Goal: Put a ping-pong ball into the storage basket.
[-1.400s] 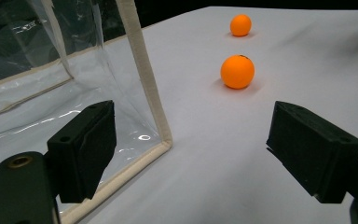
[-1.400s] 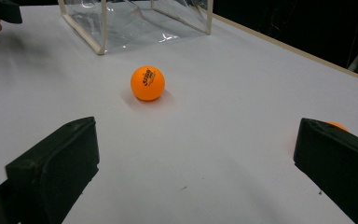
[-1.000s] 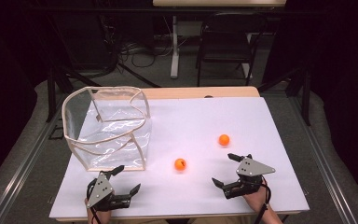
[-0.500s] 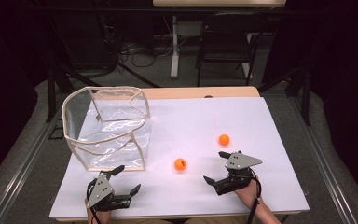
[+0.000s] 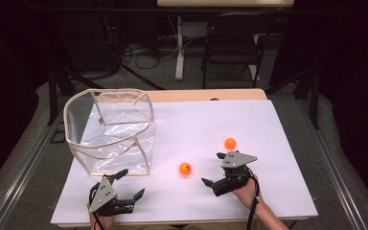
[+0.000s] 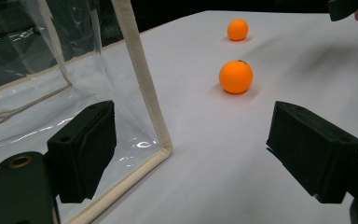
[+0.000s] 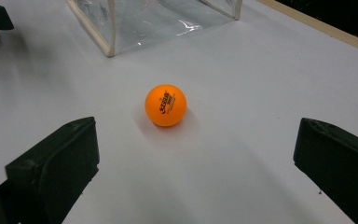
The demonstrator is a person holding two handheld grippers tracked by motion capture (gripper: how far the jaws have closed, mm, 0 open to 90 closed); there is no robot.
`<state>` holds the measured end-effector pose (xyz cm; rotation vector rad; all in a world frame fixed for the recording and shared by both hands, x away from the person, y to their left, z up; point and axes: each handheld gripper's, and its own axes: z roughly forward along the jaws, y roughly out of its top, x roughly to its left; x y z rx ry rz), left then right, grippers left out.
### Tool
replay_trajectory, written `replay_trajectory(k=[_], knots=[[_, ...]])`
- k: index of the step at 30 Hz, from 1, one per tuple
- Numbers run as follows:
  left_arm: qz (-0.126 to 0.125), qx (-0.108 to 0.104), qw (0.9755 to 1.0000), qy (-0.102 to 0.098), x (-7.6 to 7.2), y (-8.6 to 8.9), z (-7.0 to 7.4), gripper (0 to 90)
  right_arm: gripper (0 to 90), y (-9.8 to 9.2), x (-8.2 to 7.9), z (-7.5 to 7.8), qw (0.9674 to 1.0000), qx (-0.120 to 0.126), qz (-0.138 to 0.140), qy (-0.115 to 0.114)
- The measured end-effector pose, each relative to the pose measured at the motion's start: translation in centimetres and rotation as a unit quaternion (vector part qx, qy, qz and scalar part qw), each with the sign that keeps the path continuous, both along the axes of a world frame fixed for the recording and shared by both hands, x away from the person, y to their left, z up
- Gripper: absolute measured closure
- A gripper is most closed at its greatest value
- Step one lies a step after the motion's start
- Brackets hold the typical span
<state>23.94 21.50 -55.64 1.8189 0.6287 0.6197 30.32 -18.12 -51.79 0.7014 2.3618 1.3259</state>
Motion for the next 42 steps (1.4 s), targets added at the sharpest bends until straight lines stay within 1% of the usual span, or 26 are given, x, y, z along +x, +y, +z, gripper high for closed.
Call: replay_trajectory(k=[9,11,14,17,18,23,26,28,29,32,34,38,40,42], knots=[[-0.002,0.001,1.0,0.001,0.1,0.0,0.0,15.7,0.0,1.6,1.1,0.4,0.9999,-0.008,0.011,0.01],[-0.002,-0.001,1.0,0.0,0.1,0.0,0.0,15.7,0.0,1.9,1.2,0.4,0.9998,-0.007,0.012,0.012],[-0.004,0.0,1.0,-0.001,0.2,-0.1,0.0,15.7,0.0,2.7,1.6,0.5,0.9997,-0.008,0.016,0.018],[-0.006,0.001,1.0,0.0,0.1,-0.1,0.0,15.7,0.0,3.1,1.7,0.5,0.9996,-0.012,0.019,0.018],[-0.006,0.002,1.0,-0.002,0.1,-0.1,0.0,15.7,0.0,3.6,2.0,0.5,0.9994,-0.015,0.022,0.021],[-0.004,-0.001,1.0,-0.003,0.0,0.0,0.0,15.7,0.0,4.5,2.6,0.4,0.9989,-0.021,0.03,0.028],[-0.005,0.0,1.0,-0.004,0.0,0.1,0.1,15.7,0.0,5.1,2.8,0.3,0.9985,-0.025,0.034,0.036],[-0.004,0.0,1.0,-0.004,0.0,0.1,0.1,15.8,0.0,5.3,2.9,0.2,0.9983,-0.027,0.036,0.036],[-0.005,0.002,1.0,-0.004,-0.1,0.1,0.1,15.7,0.0,5.7,3.0,0.0,0.998,-0.034,0.04,0.036],[-0.004,0.002,1.0,-0.004,-0.1,0.1,0.1,15.7,0.0,6.1,3.1,-0.2,0.9977,-0.035,0.042,0.041],[-0.004,0.003,1.0,-0.004,-0.1,0.1,0.1,15.7,0.0,6.5,3.2,-0.5,0.9972,-0.044,0.044,0.042],[-0.006,0.004,1.0,-0.004,-0.1,0.1,0.1,15.7,0.0,7.0,3.7,-0.9,0.9966,-0.052,0.043,0.048],[-0.006,0.004,1.0,-0.004,-0.1,0.1,0.1,15.7,0.0,7.2,3.9,-1.1,0.9965,-0.052,0.043,0.05],[-0.006,0.003,1.0,-0.005,0.0,0.1,0.1,15.7,0.0,7.5,4.2,-1.6,0.9958,-0.057,0.043,0.057]])
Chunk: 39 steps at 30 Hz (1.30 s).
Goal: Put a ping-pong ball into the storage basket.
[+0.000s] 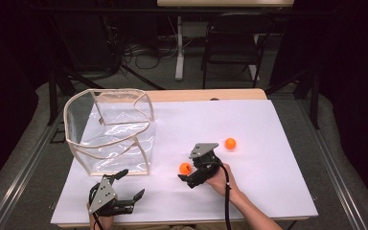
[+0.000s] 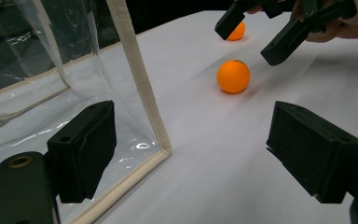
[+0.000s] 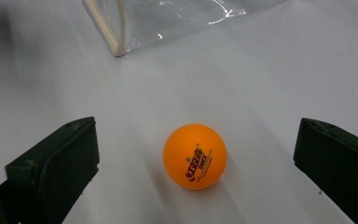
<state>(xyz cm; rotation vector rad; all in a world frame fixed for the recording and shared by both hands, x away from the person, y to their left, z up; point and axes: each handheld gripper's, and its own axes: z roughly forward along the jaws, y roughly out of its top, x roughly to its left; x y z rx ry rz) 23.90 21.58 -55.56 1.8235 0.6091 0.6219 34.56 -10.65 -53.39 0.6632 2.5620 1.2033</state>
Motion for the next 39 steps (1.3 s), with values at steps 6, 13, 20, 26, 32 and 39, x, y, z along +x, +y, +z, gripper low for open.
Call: replay_trajectory(k=[6,13,20,26,32,39], knots=[[-0.003,0.001,1.0,0.004,0.2,-0.1,-0.1,15.7,0.0,0.1,0.4,-0.6,1.0,-0.001,-0.002,0.005],[-0.006,0.006,1.0,0.001,0.1,-0.2,-0.1,15.7,0.0,0.0,0.9,-1.3,0.9999,0.0,0.006,0.012],[-0.006,0.008,1.0,0.001,0.1,-0.1,-0.1,15.7,6.9,0.2,0.6,-1.7,0.9998,-0.009,0.011,0.012],[-0.004,0.007,1.0,0.005,0.1,-0.1,-0.1,15.7,26.2,0.3,0.2,-1.6,0.9997,-0.022,0.012,0.001],[-0.004,0.006,1.0,0.003,0.1,0.0,-0.1,15.7,39.6,0.7,-0.2,-1.7,0.9992,-0.038,0.013,-0.003],[-0.006,0.012,0.9999,0.005,0.2,-0.2,-0.2,15.7,49.7,0.7,-0.3,-1.9,0.9986,-0.053,-0.006,-0.006]])
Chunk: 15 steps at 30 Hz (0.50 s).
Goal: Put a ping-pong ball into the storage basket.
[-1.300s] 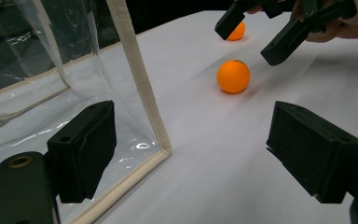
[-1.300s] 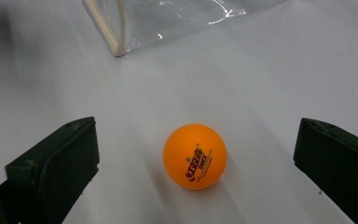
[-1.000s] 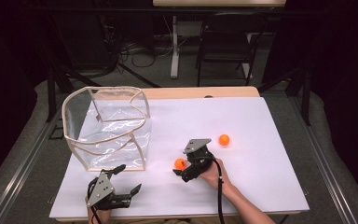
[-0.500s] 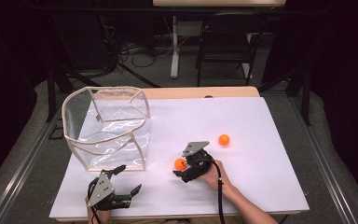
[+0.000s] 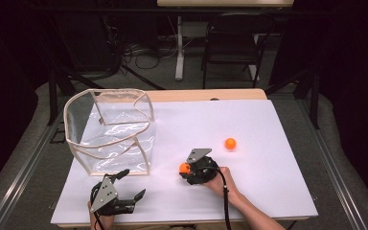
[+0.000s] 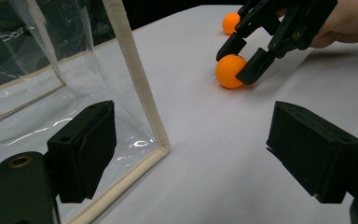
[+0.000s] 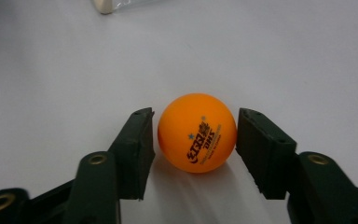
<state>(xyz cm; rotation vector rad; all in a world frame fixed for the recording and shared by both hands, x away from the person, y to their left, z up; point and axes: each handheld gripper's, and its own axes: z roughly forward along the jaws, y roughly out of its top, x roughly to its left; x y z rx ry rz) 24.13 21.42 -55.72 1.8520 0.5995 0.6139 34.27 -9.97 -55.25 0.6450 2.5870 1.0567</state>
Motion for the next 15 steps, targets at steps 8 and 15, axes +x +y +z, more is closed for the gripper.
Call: replay_trajectory(k=[8,15], knots=[[0.004,-0.002,1.0,0.001,-0.15,0.14,0.04,15.7,50.6,0.08,0.04,-0.08,1.0,-0.004,0.002,-0.001],[0.001,-0.001,1.0,0.001,-0.08,0.03,-0.02,15.7,50.7,-0.3,-0.13,0.82,0.9998,0.018,0.004,-0.011]])
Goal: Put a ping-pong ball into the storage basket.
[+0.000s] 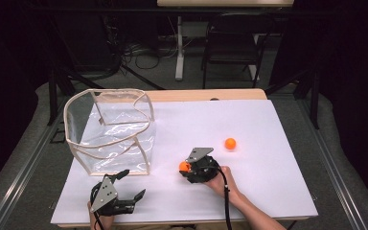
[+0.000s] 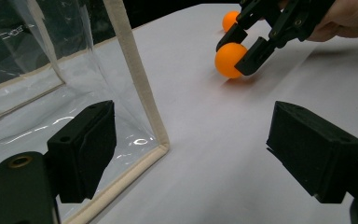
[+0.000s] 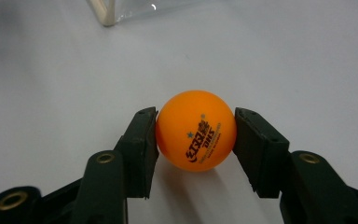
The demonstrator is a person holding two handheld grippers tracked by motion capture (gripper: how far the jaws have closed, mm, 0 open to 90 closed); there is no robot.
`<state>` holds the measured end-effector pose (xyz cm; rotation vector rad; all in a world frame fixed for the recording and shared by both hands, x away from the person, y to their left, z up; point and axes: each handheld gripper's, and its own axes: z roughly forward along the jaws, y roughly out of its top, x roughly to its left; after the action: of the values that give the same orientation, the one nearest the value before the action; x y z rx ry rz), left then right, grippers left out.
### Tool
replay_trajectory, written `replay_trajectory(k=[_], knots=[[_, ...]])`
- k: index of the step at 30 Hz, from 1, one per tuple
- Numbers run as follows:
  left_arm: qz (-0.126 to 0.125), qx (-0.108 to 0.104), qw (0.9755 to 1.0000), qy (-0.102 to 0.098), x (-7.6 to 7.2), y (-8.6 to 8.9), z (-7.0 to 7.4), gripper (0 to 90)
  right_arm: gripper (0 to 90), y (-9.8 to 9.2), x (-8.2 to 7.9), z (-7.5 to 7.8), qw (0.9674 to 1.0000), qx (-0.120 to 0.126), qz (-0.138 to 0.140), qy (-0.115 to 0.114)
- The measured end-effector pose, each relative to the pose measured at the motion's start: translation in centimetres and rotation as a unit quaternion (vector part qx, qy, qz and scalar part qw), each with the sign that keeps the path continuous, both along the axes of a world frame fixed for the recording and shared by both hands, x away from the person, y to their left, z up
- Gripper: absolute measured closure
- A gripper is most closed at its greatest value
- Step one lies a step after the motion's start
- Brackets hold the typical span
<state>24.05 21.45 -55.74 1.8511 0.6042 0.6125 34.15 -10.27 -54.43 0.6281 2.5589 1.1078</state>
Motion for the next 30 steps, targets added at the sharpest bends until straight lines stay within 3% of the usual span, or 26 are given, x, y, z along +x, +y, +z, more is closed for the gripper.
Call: replay_trajectory(k=[17,30], knots=[[0.0,0.0,1.0,-0.003,0.0,0.0,0.1,15.7,50.8,-0.6,-0.9,1.8,0.9989,0.035,-0.001,-0.032],[0.002,0.001,1.0,-0.004,-0.1,0.0,0.1,15.7,50.8,-1.1,-1.1,2.7,0.9973,0.062,-0.004,-0.04]])
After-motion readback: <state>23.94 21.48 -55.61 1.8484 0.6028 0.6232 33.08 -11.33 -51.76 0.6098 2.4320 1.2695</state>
